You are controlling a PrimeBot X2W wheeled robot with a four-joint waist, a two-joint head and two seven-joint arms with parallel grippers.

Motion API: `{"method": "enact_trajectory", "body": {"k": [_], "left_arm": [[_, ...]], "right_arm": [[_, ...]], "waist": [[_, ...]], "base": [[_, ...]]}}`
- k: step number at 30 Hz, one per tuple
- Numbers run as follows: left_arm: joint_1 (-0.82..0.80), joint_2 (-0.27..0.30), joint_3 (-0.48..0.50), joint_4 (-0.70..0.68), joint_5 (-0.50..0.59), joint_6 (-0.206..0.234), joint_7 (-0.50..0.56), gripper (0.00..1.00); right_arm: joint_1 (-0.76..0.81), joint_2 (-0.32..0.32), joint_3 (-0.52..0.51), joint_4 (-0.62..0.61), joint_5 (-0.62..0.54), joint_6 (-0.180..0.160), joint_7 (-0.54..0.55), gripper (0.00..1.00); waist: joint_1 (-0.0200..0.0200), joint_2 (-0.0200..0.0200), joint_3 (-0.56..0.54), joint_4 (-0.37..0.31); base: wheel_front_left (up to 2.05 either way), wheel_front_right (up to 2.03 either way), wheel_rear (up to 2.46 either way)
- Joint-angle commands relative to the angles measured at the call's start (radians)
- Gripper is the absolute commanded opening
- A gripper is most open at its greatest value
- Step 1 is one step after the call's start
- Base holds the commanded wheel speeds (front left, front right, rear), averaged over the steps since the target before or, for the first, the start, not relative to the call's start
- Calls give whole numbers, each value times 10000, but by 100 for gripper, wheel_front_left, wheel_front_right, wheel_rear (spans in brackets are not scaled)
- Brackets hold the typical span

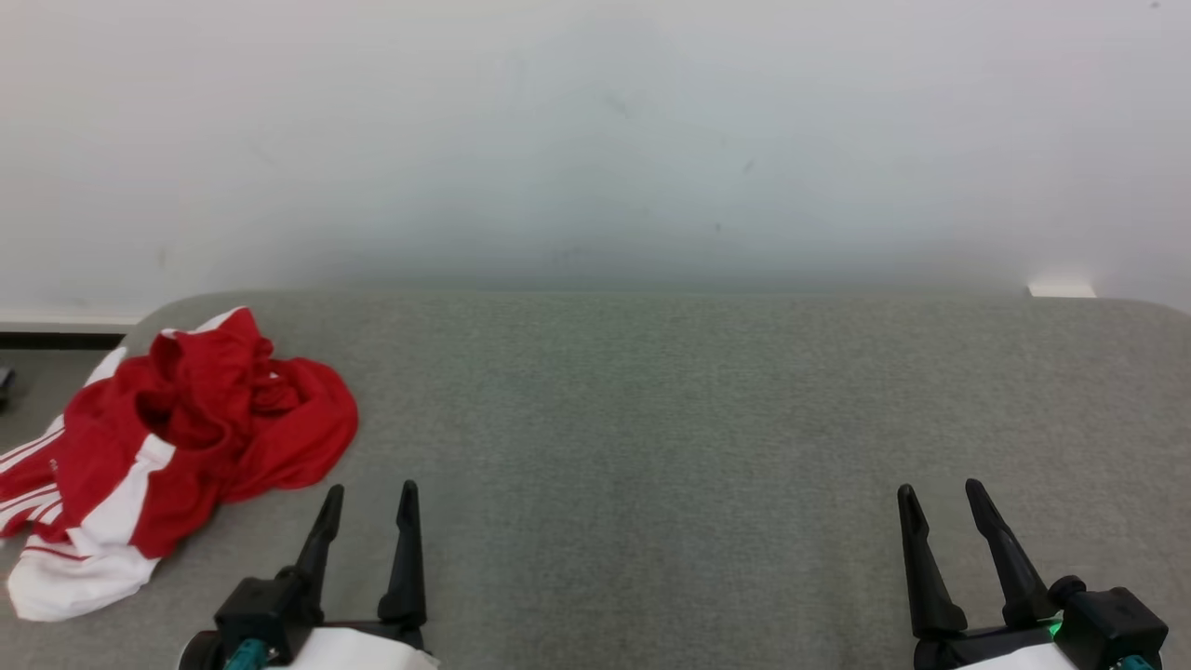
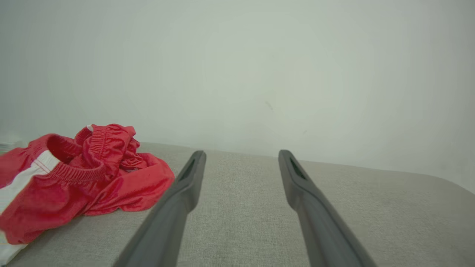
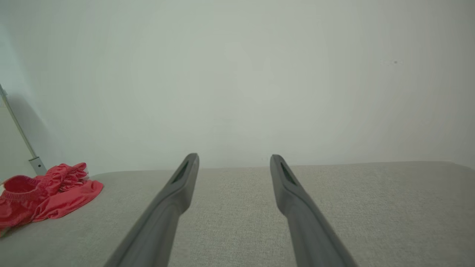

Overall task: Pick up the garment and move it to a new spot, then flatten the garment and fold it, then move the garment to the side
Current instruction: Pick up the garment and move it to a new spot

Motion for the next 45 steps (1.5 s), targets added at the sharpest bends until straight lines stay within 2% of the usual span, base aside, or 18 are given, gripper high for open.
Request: {"method": "enact_trajectory", "body": {"k": [1, 16, 24, 31, 34, 37, 41, 45], "left_arm": [[6, 63, 47, 35, 117, 24, -7, 100], [17, 60, 350, 185, 222, 29, -7, 100], [10, 59, 432, 325, 210, -72, -6, 100], [-192, 59, 525, 615, -66, -105, -7, 100], [-549, 83, 647, 1064, -141, -264, -7, 100], [-1138, 308, 709, 1591, -58, -491, -7, 100], [-2307, 622, 855, 2429, -476, -818, 375, 100], [-3217, 895, 988, 2814, -652, -878, 1007, 100]], "right_arm": [[108, -55, 8, -32, 86, 8, 7, 100], [200, -52, 369, -122, 436, 8, 8, 100], [128, -53, 551, -101, 557, 6, 8, 100], [67, -53, 700, -70, 636, 6, 8, 100], [27, -53, 680, -107, 680, 8, 8, 100], [-85, -53, 607, -258, 687, 6, 8, 100], [-138, -52, 500, -500, 733, 6, 8, 100], [-240, -52, 541, -617, 741, 6, 8, 100]], "waist": [[0, -1, -7, 236], [0, -1, 35, 2620], [0, -1, 29, 3512], [0, -1, 31, 3663], [0, -1, 90, 3630], [0, -1, 233, 3512], [0, -1, 457, 3290], [0, -1, 744, 3013]], "base": [[0, 0, 0], [0, 0, 0], [0, 0, 0], [0, 0, 0], [0, 0, 0], [0, 0, 0], [0, 0, 0], [0, 0, 0]]}}
